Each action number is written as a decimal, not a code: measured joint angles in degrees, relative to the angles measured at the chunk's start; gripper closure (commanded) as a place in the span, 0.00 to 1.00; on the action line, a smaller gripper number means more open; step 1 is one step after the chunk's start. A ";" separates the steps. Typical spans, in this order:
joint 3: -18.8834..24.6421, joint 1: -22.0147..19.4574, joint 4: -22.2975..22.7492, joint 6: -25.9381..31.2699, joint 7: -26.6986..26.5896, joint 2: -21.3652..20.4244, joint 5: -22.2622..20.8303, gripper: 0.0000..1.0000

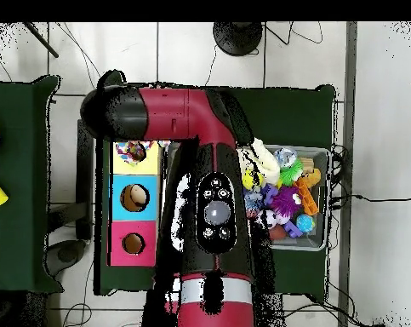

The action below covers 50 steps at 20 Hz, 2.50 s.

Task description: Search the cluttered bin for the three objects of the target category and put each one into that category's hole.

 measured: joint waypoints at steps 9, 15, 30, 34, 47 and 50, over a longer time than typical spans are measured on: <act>0.57 -0.67 6.22 -0.34 0.00 -1.60 0.02 1.00; 1.35 -1.29 10.20 -0.34 0.00 -2.92 0.02 1.00; 5.80 -1.08 10.94 -4.18 0.00 -3.38 0.67 1.00; 6.04 -0.48 10.93 -5.97 0.00 -2.95 0.67 1.00; 5.65 0.40 10.93 -6.34 0.00 -0.84 0.58 1.00; 4.62 0.63 10.92 -6.34 0.00 -0.73 0.45 1.00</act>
